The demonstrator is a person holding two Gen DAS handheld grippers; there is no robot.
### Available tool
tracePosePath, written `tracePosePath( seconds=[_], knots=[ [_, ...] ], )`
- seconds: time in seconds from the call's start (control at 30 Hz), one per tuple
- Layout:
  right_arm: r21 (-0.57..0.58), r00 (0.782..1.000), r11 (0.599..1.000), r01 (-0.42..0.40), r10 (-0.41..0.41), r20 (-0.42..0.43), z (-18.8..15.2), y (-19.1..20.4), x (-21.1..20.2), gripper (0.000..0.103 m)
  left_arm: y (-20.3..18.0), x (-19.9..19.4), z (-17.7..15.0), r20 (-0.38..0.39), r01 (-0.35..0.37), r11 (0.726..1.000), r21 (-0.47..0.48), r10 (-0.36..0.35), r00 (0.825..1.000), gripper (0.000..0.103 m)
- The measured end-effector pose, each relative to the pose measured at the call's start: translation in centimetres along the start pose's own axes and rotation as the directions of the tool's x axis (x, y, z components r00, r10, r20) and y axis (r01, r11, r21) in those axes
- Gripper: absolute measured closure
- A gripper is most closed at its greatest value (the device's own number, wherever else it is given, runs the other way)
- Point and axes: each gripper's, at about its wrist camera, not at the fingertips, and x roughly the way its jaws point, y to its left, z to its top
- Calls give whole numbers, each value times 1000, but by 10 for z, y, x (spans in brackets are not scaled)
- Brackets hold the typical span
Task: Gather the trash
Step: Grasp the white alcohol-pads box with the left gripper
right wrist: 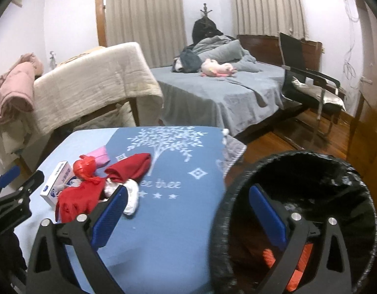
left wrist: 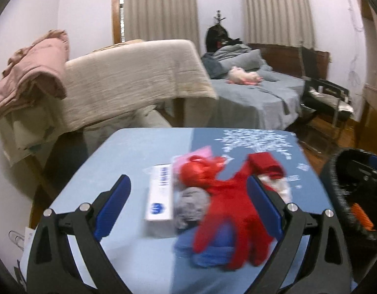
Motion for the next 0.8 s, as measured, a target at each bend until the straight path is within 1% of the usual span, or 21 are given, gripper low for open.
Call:
tracePosePath(
  seconds=[0.13, 0.2, 0.23, 0.4, 0.63, 0.7, 0.8],
  knots=[
    [-27, 1000, 1000, -15, 15, 4, -4, 17, 9, 6, 22, 19, -5, -32, -51, 998, -31, 50, 998, 11],
    [-44, 1000, 999, -22, 22, -1, -6, 25, 15, 6, 31, 25, -9, -48, -65, 997, -52, 62, 997, 14],
    [-50, 1000, 998, -26, 25, -3, -7, 29, 18, 6, 35, 30, -10, -60, -68, 996, -60, 65, 996, 17],
    [-59, 999, 998, -38, 38, -17, -10, 38, 30, 6, 40, 48, -18, -99, -78, 995, -65, 71, 992, 22],
    [-72, 998, 996, -49, 46, -38, -14, 47, 41, 6, 41, 71, -27, -164, -71, 995, -76, 57, 985, 31],
    [-73, 998, 996, -53, 50, -43, -14, 49, 43, 8, 41, 77, -29, -183, -68, 995, -76, 53, 982, 35],
    [-79, 997, 995, -59, 55, -50, -16, 51, 45, 9, 42, 82, -30, -204, -58, 995, -85, 40, 978, 45]
  ],
)
